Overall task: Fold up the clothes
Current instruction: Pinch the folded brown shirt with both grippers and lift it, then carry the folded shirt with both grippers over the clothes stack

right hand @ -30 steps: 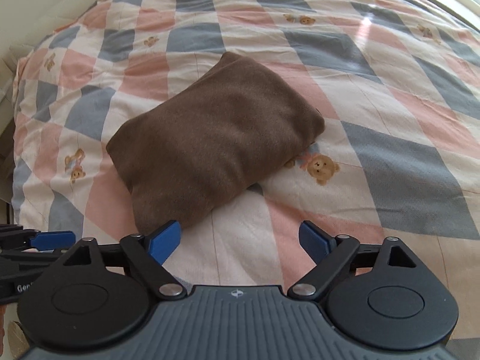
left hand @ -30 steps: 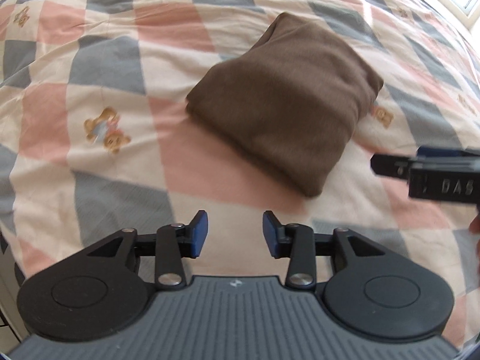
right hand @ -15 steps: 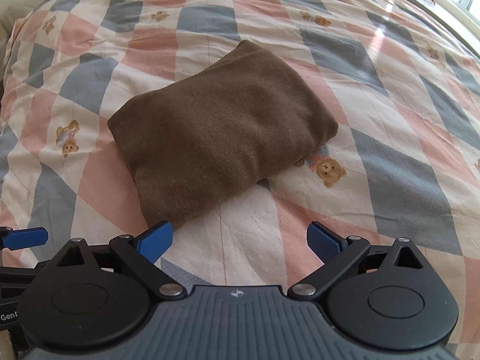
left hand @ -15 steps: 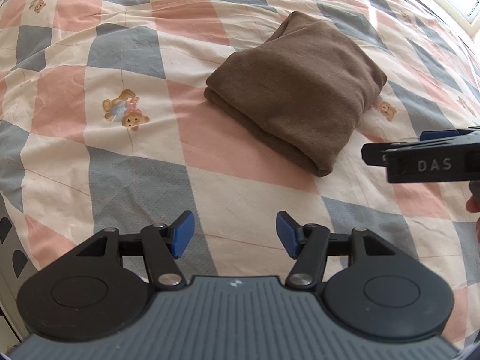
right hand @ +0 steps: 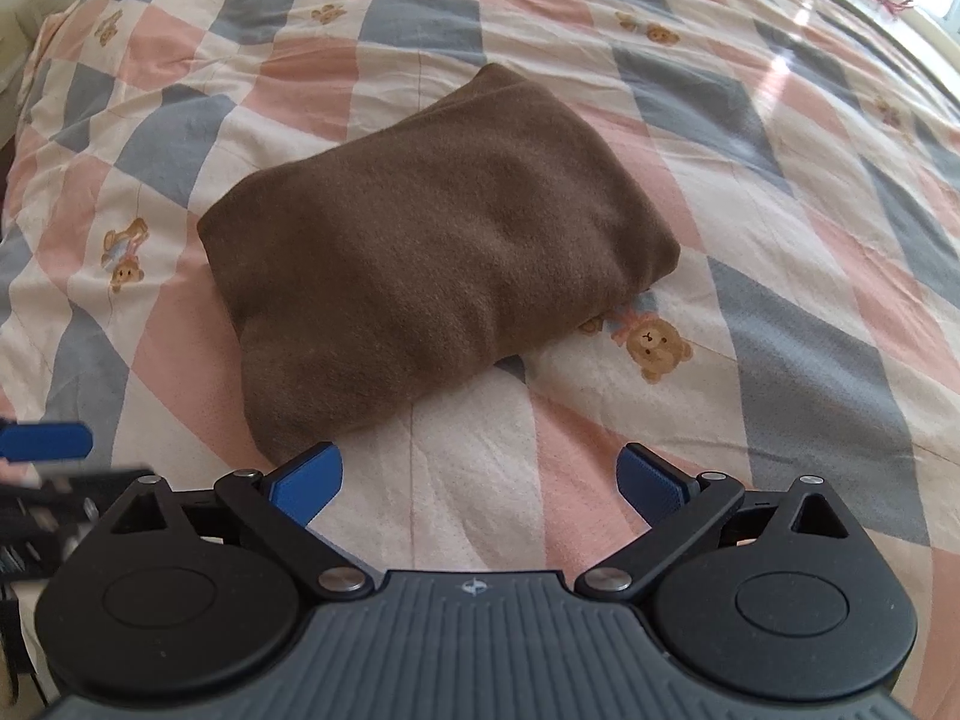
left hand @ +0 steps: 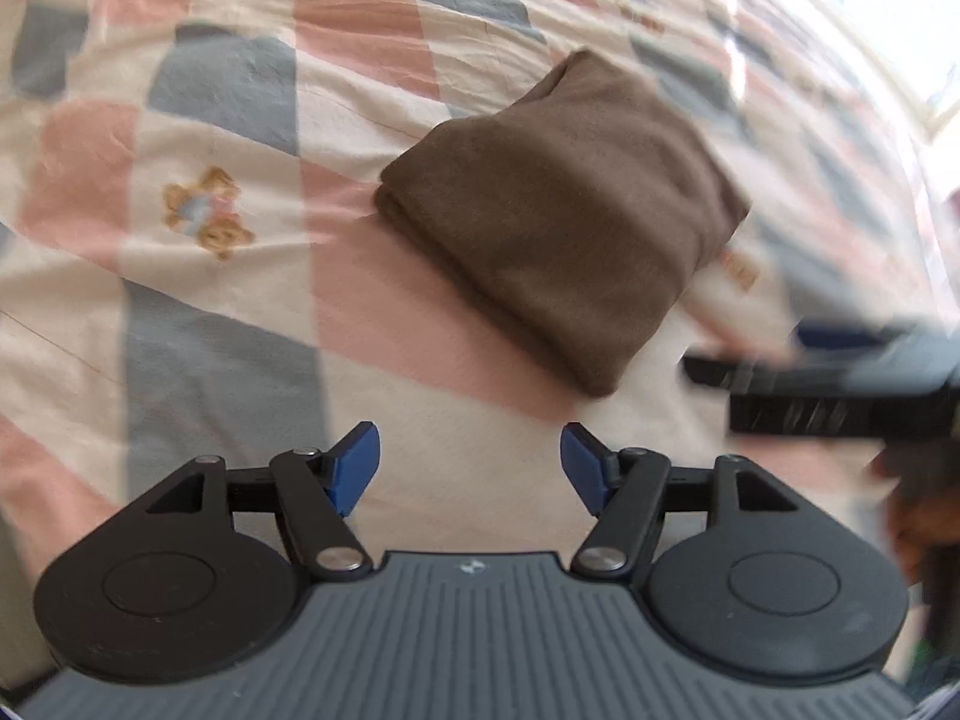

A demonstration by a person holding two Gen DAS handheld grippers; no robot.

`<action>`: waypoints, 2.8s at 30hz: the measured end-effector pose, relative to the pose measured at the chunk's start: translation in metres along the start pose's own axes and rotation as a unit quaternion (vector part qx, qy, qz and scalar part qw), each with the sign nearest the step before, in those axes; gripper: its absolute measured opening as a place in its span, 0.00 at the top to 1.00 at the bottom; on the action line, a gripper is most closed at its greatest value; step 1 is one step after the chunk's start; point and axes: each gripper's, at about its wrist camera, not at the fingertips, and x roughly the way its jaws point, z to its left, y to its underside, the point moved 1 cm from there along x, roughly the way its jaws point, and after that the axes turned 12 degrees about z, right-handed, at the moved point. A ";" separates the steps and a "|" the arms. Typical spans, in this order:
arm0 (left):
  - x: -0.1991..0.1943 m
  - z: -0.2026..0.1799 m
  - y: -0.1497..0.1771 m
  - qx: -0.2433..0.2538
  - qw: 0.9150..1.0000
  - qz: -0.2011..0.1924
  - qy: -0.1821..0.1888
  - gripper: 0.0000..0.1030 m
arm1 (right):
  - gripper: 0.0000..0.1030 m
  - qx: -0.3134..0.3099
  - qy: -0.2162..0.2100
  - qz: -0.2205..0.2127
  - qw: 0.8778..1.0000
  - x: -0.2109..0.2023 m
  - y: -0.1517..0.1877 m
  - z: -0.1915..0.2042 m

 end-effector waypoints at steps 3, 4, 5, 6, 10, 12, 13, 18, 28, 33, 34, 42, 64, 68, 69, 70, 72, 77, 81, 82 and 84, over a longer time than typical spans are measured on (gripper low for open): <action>0.008 0.022 -0.015 -0.070 0.993 -0.018 0.097 0.38 | 0.03 0.019 -0.059 -0.011 0.998 0.003 -0.003 -0.034; 0.014 0.030 -0.020 -0.099 0.987 -0.022 0.124 0.38 | 0.03 0.029 -0.084 -0.021 0.996 0.001 -0.006 -0.048; 0.020 0.038 -0.026 -0.126 0.980 -0.025 0.150 0.38 | 0.03 0.038 -0.109 -0.033 0.993 -0.001 -0.010 -0.062; 0.027 0.044 -0.031 -0.150 0.973 -0.027 0.172 0.38 | 0.03 0.047 -0.132 -0.046 0.989 -0.004 -0.016 -0.076; 0.063 0.062 -0.044 -0.225 0.950 -0.028 0.213 0.38 | 0.03 0.057 -0.200 -0.095 0.974 -0.013 -0.050 -0.122; 0.076 0.067 -0.048 -0.248 0.938 -0.038 0.237 0.38 | 0.03 0.041 -0.225 -0.106 0.968 -0.011 -0.071 -0.137; 0.081 0.069 -0.050 -0.257 0.934 -0.044 0.245 0.37 | 0.03 0.030 -0.240 -0.105 0.965 -0.007 -0.082 -0.143; 0.095 0.069 -0.062 -0.273 0.919 -0.063 0.278 0.27 | 0.08 -0.023 -0.306 -0.050 0.950 0.034 -0.141 -0.161; 0.110 0.069 -0.075 -0.263 0.910 -0.054 0.315 0.28 | 0.29 -0.073 -0.429 0.093 0.896 0.111 -0.199 -0.164; 0.114 0.071 -0.082 -0.240 0.923 -0.036 0.298 0.62 | 0.67 -0.085 -0.431 0.112 0.891 0.121 -0.204 -0.148; 0.114 0.072 -0.084 -0.238 0.924 -0.032 0.297 0.67 | 0.70 -0.085 -0.430 0.106 0.892 0.120 -0.202 -0.145; 0.079 0.053 -0.104 -0.119 0.959 -0.018 0.256 0.86 | 0.78 0.018 -0.422 -0.023 0.906 0.071 -0.128 -0.160; -0.042 -0.269 0.040 0.526 0.766 0.273 0.249 0.87 | 0.81 0.725 -0.177 -0.424 0.512 -0.184 0.439 0.054; -0.068 -0.393 0.124 0.635 0.656 0.294 0.283 0.87 | 0.81 0.766 -0.094 -0.512 0.377 -0.227 0.501 0.071; -0.074 -0.425 0.146 0.657 0.628 0.300 0.290 0.87 | 0.81 0.770 -0.076 -0.531 0.345 -0.235 0.516 0.069; -0.078 -0.457 0.169 0.674 0.604 0.306 0.296 0.87 | 0.81 0.772 -0.059 -0.549 0.316 -0.242 0.532 0.066; -0.083 -0.519 0.214 0.704 0.563 0.311 0.301 0.87 | 0.81 0.773 -0.033 -0.577 0.263 -0.250 0.561 0.053; -0.085 -0.628 0.323 0.763 0.500 0.297 0.280 0.87 | 0.81 0.776 -0.020 -0.610 0.162 -0.252 0.638 0.010; -0.072 -0.672 0.372 0.771 0.491 0.296 0.276 0.87 | 0.81 0.785 -0.028 -0.606 0.130 -0.248 0.683 -0.029; -0.065 -0.677 0.378 0.770 0.493 0.298 0.273 0.87 | 0.81 0.789 -0.031 -0.601 0.127 -0.245 0.691 -0.036; -0.053 -0.688 0.388 0.769 0.496 0.303 0.267 0.87 | 0.81 0.799 -0.039 -0.587 0.122 -0.238 0.702 -0.046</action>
